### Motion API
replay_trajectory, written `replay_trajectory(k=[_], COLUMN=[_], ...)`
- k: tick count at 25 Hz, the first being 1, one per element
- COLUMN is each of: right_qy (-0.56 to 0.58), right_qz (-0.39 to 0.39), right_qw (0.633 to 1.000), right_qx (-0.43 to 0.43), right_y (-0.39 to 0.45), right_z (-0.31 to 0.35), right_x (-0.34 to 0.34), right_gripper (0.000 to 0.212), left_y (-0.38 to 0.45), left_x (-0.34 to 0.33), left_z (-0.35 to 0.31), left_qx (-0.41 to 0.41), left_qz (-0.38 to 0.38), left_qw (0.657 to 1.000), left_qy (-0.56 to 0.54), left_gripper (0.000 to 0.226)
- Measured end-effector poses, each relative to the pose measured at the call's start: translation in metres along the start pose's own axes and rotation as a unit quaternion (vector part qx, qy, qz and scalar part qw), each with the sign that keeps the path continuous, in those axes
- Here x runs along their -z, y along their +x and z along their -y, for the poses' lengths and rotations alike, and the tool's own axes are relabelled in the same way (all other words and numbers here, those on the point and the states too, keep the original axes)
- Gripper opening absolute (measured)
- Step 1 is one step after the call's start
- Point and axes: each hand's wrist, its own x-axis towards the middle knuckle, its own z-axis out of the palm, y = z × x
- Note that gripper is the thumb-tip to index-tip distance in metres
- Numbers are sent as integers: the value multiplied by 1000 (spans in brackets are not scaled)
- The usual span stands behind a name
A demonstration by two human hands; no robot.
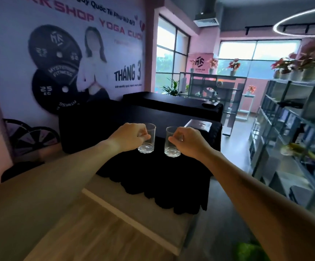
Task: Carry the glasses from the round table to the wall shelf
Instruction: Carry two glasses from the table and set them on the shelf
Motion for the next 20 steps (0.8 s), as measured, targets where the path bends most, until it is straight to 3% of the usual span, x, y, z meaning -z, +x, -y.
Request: replay_trajectory(k=[8, 20], right_qy=[35, 96], right_qz=[40, 96], right_qw=[997, 984], right_qx=[48, 118], right_y=[231, 547], right_z=[-1, 72], right_x=[-101, -298], right_gripper=[20, 13], left_y=[165, 369], left_x=[27, 112], left_z=[133, 401], left_qx=[69, 148], left_qz=[-56, -98], left_qw=[996, 983], left_qy=[12, 55], left_gripper=[14, 14])
